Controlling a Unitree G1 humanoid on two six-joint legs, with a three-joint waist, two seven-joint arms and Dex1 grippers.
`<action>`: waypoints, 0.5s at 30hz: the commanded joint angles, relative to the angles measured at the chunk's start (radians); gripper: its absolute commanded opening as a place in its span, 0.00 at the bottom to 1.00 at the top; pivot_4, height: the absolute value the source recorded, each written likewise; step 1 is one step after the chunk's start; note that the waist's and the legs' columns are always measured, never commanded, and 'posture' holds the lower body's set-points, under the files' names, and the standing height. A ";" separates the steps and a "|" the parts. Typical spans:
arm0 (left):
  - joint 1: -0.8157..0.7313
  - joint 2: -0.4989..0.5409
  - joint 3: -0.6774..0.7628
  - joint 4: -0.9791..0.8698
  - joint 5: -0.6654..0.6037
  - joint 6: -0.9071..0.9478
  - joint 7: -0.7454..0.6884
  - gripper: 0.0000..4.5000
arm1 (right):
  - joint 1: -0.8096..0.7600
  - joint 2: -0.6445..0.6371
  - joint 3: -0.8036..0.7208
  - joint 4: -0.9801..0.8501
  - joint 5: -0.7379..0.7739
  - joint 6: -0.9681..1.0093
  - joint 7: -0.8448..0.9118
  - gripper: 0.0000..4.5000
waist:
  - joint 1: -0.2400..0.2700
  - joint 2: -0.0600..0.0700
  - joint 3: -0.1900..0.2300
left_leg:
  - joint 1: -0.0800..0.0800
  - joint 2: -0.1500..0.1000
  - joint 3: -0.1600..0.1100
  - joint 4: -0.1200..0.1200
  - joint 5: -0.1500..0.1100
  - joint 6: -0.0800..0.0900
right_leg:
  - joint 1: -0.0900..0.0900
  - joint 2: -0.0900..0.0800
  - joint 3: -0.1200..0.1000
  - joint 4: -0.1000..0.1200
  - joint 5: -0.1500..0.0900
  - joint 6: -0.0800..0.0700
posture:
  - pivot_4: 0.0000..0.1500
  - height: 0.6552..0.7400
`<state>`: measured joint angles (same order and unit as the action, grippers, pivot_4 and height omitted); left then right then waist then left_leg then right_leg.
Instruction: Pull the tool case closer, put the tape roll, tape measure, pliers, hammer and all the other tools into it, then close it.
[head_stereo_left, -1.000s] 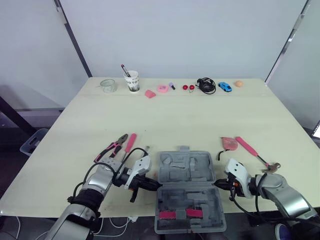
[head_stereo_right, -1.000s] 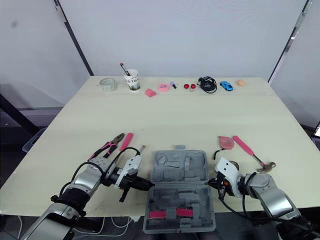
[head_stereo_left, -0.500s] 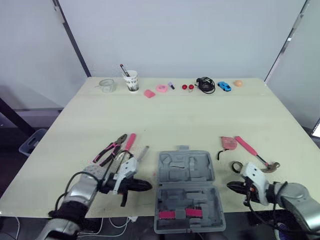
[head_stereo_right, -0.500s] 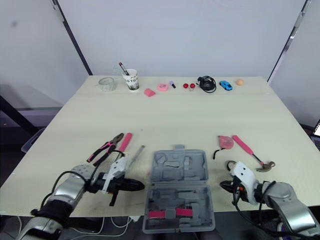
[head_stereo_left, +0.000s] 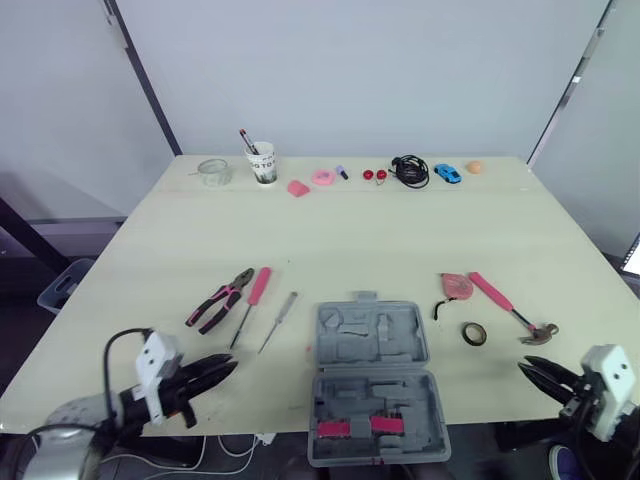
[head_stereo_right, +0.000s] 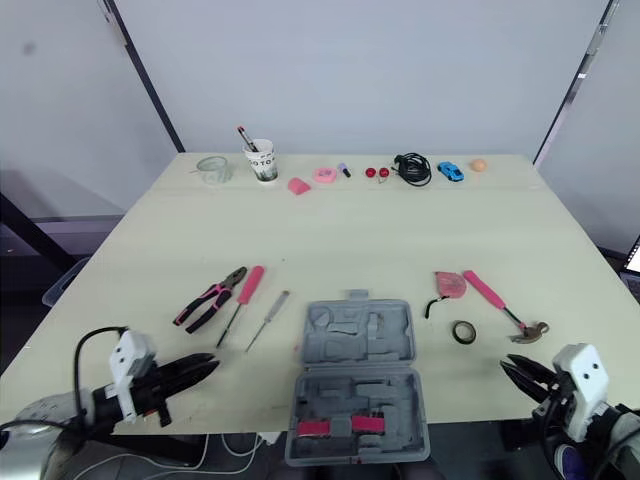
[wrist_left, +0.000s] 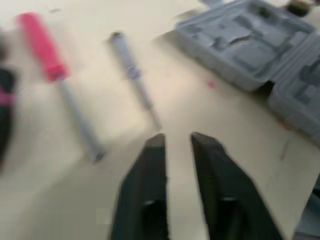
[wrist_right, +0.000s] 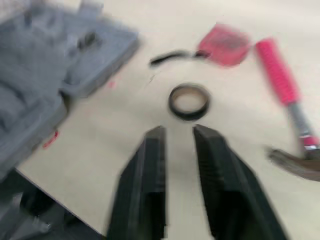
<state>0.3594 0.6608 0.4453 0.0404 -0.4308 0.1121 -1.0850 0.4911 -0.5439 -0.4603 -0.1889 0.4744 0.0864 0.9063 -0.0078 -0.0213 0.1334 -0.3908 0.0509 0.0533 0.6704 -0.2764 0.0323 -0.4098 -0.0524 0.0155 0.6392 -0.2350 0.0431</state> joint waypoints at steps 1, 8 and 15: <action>0.084 -0.004 0.096 -0.073 -0.054 0.004 0.012 0.49 | 0.048 0.009 -0.073 -0.004 0.039 -0.054 0.028 0.52 | 0.001 0.001 0.001 | 0.000 0.000 0.000 0.000 0.000 0.000 | 0.000 -0.001 0.000 -0.001 -0.001 0.001 | 1.00 1.00; 0.173 0.001 0.149 -0.098 -0.092 -0.003 -0.011 0.99 | 0.095 0.009 -0.087 -0.002 0.061 -0.047 0.042 1.00 | 0.004 0.003 0.001 | 0.000 0.001 0.001 0.000 -0.003 -0.005 | -0.001 -0.011 -0.003 -0.001 -0.002 0.004 | 1.00 1.00; 0.124 0.034 0.116 -0.110 -0.097 -0.010 -0.058 0.99 | 0.060 -0.039 -0.054 -0.058 0.016 0.000 0.004 1.00 | 0.003 0.002 0.001 | -0.001 0.001 0.004 0.000 -0.002 -0.004 | -0.003 -0.011 -0.006 -0.001 -0.002 0.003 | 1.00 1.00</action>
<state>0.4903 0.6786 0.5643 -0.0312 -0.5135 0.1191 -1.1292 0.5575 -0.5579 -0.5082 -0.2008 0.5004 0.0822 0.9209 -0.0044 -0.0189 0.1347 -0.3913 0.0516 0.0573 0.6701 -0.2770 0.0313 -0.4126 -0.0635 0.0094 0.6383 -0.2369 0.0463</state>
